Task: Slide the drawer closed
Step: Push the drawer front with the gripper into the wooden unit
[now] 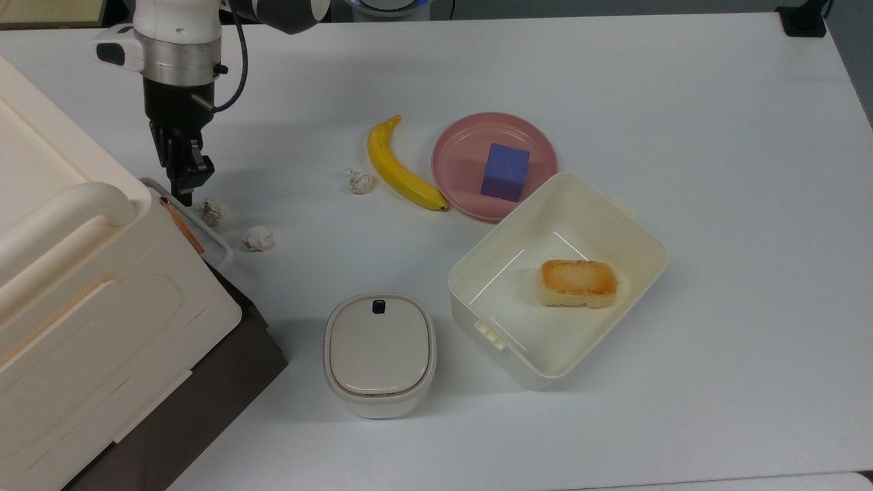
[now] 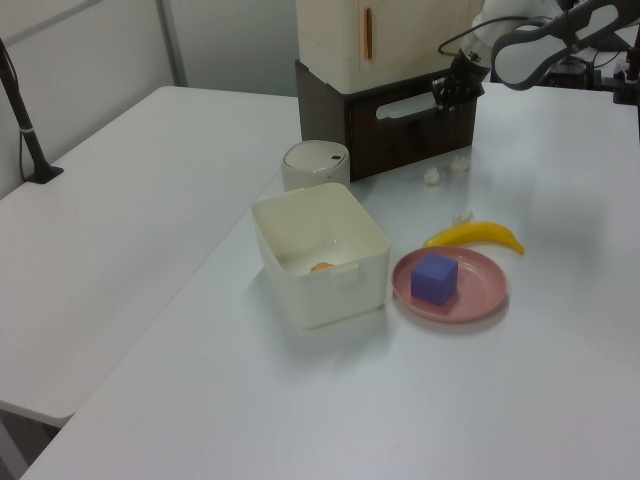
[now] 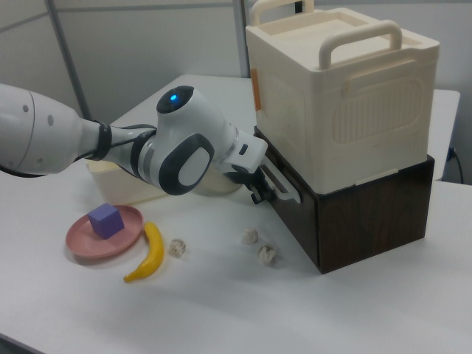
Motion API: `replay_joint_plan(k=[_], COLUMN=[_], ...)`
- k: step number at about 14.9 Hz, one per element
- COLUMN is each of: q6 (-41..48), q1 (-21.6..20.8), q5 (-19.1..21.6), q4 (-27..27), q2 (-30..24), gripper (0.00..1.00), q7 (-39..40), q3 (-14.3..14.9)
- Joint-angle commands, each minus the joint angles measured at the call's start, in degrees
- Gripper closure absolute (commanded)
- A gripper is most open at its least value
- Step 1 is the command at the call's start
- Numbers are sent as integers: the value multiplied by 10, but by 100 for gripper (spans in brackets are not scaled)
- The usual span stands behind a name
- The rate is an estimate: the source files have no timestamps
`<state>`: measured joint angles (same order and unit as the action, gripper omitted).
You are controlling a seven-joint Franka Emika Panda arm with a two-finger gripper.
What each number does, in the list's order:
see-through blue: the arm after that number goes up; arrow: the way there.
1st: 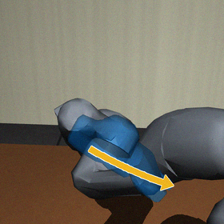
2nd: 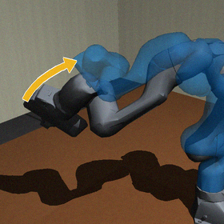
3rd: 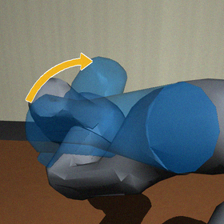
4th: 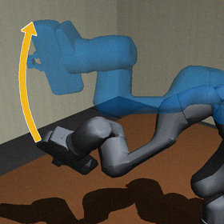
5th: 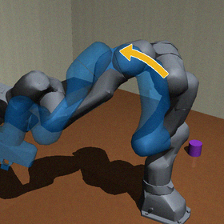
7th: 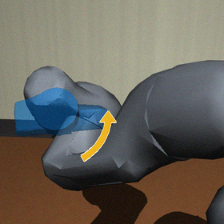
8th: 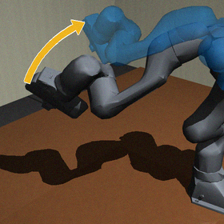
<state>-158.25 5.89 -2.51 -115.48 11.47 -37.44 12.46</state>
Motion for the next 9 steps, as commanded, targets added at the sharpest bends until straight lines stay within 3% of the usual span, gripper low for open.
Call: replay_joint_plan(k=[1, 6, 9], q6=[-32, -24, 66], q1=[-3, -3, -10], q5=[-14, -14, -15], q4=[10, 10, 19], q2=[10, 5, -15], gripper=[100, 100, 100], q7=[-25, -26, 0], q3=[20, 29, 28])
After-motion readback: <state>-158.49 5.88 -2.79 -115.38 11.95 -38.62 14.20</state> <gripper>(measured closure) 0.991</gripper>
